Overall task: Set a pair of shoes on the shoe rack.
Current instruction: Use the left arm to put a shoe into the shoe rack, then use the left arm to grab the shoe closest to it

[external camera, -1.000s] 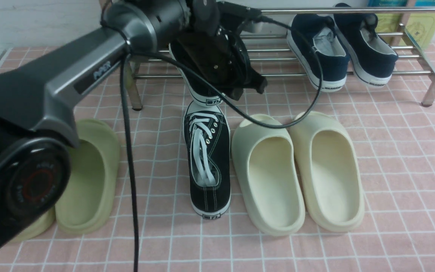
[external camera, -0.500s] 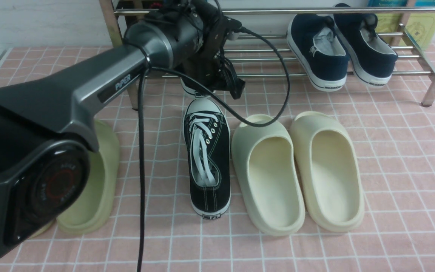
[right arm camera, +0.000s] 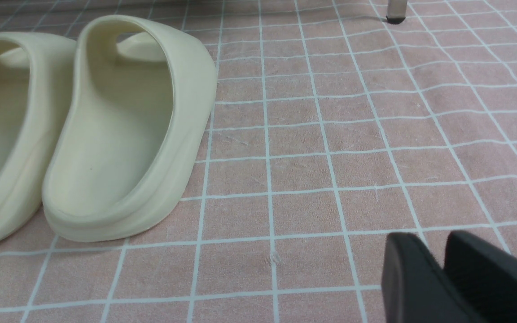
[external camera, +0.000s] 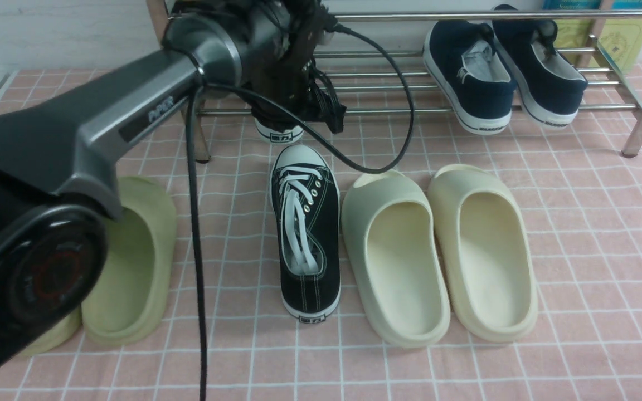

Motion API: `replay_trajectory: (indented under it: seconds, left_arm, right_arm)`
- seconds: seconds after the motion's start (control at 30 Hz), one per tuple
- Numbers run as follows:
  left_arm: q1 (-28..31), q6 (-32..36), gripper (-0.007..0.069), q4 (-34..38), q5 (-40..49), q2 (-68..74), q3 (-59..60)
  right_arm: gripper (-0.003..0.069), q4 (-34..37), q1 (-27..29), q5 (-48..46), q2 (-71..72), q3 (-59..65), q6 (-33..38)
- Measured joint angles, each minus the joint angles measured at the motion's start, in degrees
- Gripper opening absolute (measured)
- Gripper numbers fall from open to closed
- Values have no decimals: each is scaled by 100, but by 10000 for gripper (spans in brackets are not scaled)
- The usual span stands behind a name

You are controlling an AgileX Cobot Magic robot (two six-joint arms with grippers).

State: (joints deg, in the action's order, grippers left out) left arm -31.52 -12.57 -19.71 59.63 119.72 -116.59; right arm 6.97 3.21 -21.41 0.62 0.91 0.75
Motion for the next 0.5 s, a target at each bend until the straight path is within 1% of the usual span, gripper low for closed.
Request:
replay_trajectory:
  seconds: [0.03,0.07,0.17,0.23,0.37,0.5]
  left_arm:
    - [-16,43,5,24,53,-43,0]
    - [-58,369,5,267,263,-406,0]
    - [-101,886,7,835,598,-1134,0]
    - [-101,1063,10,1036,786,-1485,-6]
    - [-101,1126,15,1123,1111,-2035,29]
    - [-101,910,20,1217,911,-2621,922]
  right_arm:
    - [135,0,0,0,0,0,0]
    - [136,0,0,0,0,0,0]
    - [140,0,0,0,0,0,0]
    - [144,0,0,0,0,0,0]
    - [146,0,0,0,0,0,0]
    - [155,0,0,0,0,0,0]
